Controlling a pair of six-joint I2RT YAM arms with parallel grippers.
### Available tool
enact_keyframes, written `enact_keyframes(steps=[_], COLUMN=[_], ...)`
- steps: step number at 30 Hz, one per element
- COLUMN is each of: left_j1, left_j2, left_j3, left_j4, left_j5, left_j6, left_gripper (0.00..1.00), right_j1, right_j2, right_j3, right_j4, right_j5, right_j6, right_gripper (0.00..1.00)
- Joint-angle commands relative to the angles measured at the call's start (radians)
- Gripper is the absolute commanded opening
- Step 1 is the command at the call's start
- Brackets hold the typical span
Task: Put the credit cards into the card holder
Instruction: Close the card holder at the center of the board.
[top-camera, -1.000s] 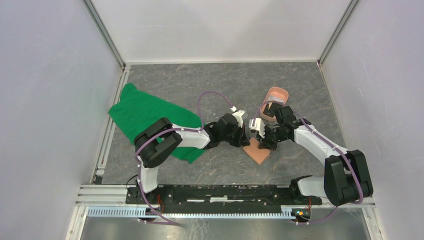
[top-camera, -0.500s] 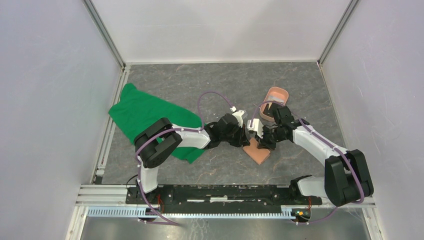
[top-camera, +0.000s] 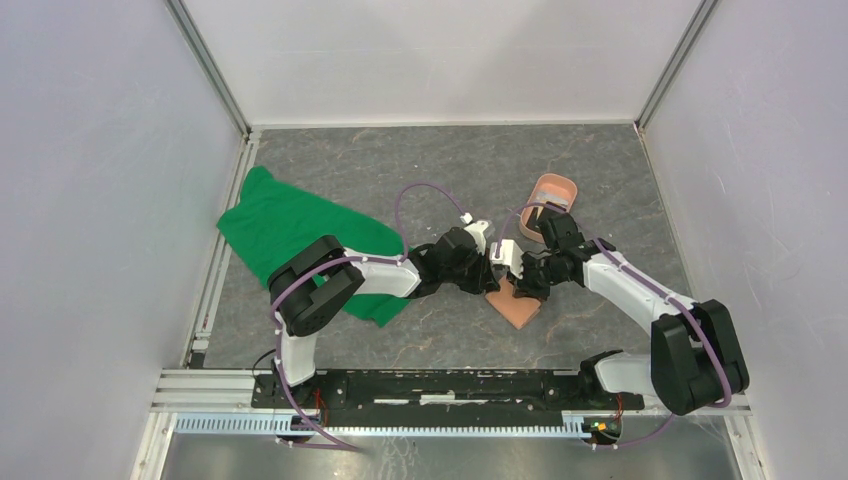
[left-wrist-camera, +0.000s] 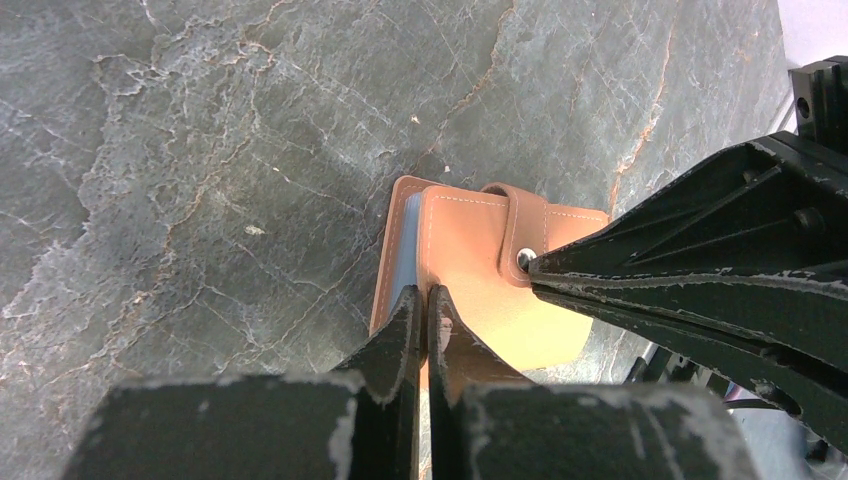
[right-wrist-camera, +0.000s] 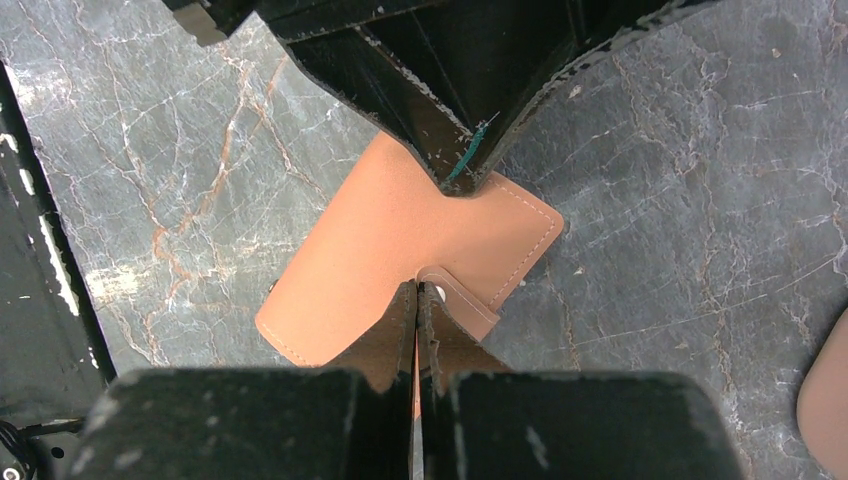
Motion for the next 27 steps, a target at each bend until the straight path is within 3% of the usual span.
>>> enact_keyframes(steps=[1,27], left_j1=[-0.005,-0.003], left_j2=[-0.003,0.005], left_j3=[-0.001,-0.002], left_j4=[-0.062,-0.044], left_j5=[-0.071,-0.054], left_j6=[-0.025,-0.052], left_gripper=[0.02,0.02], right_j1=[0.026,0.065], right_j2=[0.020,0.028], right_j3=[-0.041,-0.133], right_j4=[-0.067,-0.120], right_j5=[0.023,0.171], right_j6=[0.011,-0.069], right_gripper=[0.00,0.00])
